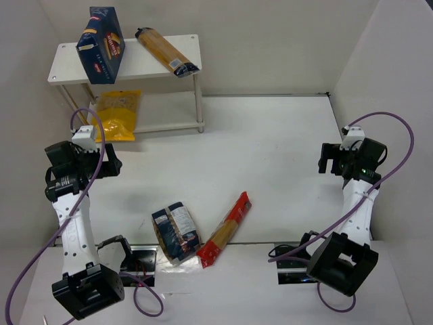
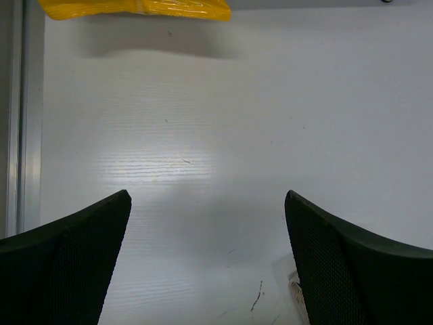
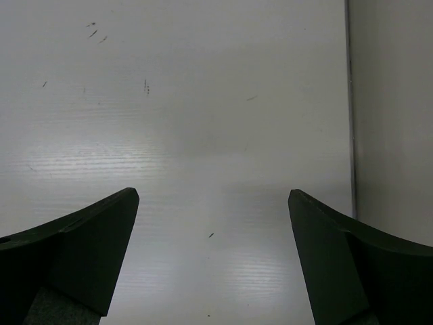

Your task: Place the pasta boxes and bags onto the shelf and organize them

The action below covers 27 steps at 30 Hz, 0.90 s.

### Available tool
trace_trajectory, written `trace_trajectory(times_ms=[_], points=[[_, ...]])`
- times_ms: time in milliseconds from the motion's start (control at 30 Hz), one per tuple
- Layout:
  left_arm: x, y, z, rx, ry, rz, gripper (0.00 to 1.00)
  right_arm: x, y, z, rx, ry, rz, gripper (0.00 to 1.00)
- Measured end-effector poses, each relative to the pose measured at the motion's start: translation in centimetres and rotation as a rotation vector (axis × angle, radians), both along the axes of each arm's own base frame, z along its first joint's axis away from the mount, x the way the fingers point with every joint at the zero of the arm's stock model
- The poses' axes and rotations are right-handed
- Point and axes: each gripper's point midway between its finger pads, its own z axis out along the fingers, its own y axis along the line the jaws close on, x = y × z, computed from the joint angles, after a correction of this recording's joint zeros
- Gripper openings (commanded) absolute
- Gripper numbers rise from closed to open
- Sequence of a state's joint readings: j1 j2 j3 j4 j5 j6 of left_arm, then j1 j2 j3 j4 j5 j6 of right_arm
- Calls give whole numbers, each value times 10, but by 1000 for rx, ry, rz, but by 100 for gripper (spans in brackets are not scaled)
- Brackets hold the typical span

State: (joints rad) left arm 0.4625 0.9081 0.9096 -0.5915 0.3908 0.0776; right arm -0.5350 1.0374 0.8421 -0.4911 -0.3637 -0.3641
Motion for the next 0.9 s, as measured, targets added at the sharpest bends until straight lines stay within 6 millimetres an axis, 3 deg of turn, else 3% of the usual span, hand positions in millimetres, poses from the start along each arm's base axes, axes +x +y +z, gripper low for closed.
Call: trace_trajectory(times_ms=[267, 467, 600, 700, 767, 800, 900], points=[[0, 0, 0, 0, 0, 0, 100, 1, 2, 0, 8, -3, 12, 100], [0, 0, 0, 0, 0, 0, 100, 2, 2, -13, 34, 37, 13, 100], [-1, 0, -1, -2, 5, -1, 100, 5, 9, -18, 87, 64, 47, 100], [-2, -1, -2, -1, 11, -3, 100, 11, 21, -9, 104, 69, 104, 100], [-4, -1, -1, 6, 25, -14, 100, 24, 43, 4, 69, 63, 196, 100], [-4, -1, 0, 10, 31, -19, 100, 33, 63, 11, 35, 61, 274, 100], [-5, 3, 14, 44, 42, -21, 100, 49, 150, 18, -90, 61, 575, 100]])
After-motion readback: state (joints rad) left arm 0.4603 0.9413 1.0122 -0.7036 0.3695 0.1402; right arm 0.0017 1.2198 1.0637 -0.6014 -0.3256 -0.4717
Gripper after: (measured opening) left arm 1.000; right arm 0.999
